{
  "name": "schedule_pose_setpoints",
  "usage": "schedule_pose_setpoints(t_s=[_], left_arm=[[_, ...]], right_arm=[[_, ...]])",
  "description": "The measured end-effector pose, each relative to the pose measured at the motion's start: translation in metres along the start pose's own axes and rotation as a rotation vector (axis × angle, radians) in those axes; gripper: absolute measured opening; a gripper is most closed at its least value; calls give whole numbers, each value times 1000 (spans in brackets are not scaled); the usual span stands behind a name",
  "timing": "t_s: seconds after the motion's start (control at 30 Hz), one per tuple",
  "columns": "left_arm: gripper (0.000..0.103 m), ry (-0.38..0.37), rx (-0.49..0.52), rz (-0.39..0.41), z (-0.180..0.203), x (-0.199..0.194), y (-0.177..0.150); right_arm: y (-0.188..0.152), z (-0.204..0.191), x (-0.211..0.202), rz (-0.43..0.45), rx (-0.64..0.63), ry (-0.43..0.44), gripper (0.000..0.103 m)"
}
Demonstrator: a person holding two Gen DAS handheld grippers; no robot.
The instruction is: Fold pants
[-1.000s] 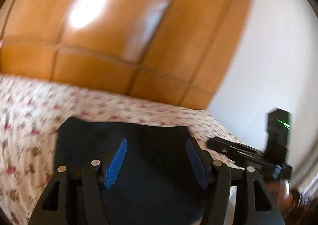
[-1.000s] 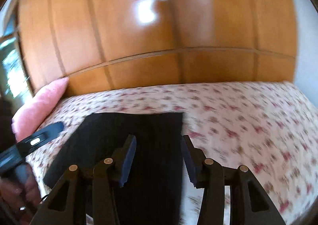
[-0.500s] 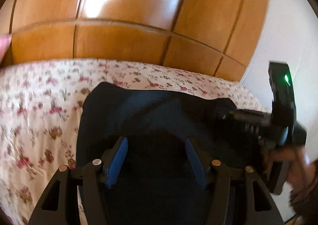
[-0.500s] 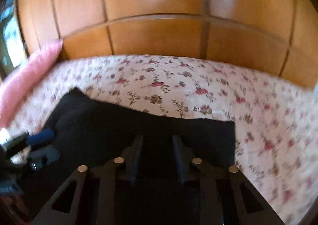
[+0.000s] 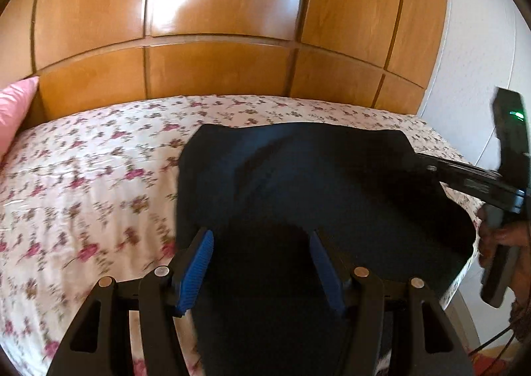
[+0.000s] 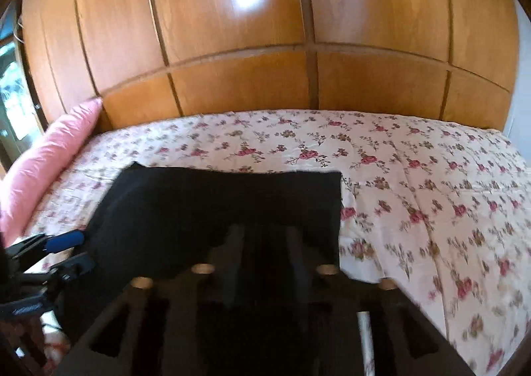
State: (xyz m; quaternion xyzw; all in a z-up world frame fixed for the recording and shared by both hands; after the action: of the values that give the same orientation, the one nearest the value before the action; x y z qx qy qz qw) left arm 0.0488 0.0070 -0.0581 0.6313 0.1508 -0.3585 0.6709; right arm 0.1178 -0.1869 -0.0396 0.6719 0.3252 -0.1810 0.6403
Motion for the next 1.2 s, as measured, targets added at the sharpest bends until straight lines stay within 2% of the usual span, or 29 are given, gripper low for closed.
schedule_pose_setpoints(t_s=[0.07,0.17,0.23,0.27,0.3,0.37,0.43,0.53,0.6,0.77,0.83,0.97,1.1,1.2], left_arm=[[67,36,7,-11,-4,-4,-3],[72,69,-14,-19,-14,-8,-8],[72,84,-38,-32,-22,-7,-10],[72,88,-56,-41,-26,-6,-12],[73,77,-79,-50,-32,-5,-14],[79,51,-123,-63,-41,-3,-18],[79,-5,-194,-78,-52,-2,-23],[79,-90,-300,-103,-66,-1,-30],[79,-129,-333,-97,-69,-4,-32],[78,-275,-436,17,-73,-19,-22],[78,-293,-438,4,-71,-15,-19],[78,-303,-381,-82,-64,8,-12],[78,-321,-392,-160,-69,30,-11],[78,-381,-408,-186,-72,39,-10]], right_arm=[[-11,-2,-12,1,-17,6,39],[-33,3,-12,-70,-42,-54,39],[-45,17,-14,-86,26,-54,62],[-48,24,-14,-95,69,-50,67],[-51,33,-13,-108,129,-31,71],[-54,46,-9,-144,224,27,72],[-58,51,-7,-156,277,53,74],[-60,52,-6,-158,282,57,75],[-59,51,-7,-157,264,47,76],[-57,47,-6,-153,231,28,77],[-54,47,-5,-156,218,30,77],[-49,48,-2,-165,186,54,78],[-47,50,5,-187,201,91,83],[-45,52,11,-195,207,116,86]])
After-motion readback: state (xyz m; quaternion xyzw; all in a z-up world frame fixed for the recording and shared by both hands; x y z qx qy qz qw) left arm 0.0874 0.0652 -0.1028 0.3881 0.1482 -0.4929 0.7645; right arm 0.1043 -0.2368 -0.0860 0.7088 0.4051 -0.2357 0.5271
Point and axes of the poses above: each gripper's, at about its wrist camera, not at the fingertips, and x roughly the way its jaws point, z to its right, y to its top, the point moved 3 cm from there along x, roughly the way its jaws point, and after that the axes turned 2 degrees about -y, right-handed, at the moved point
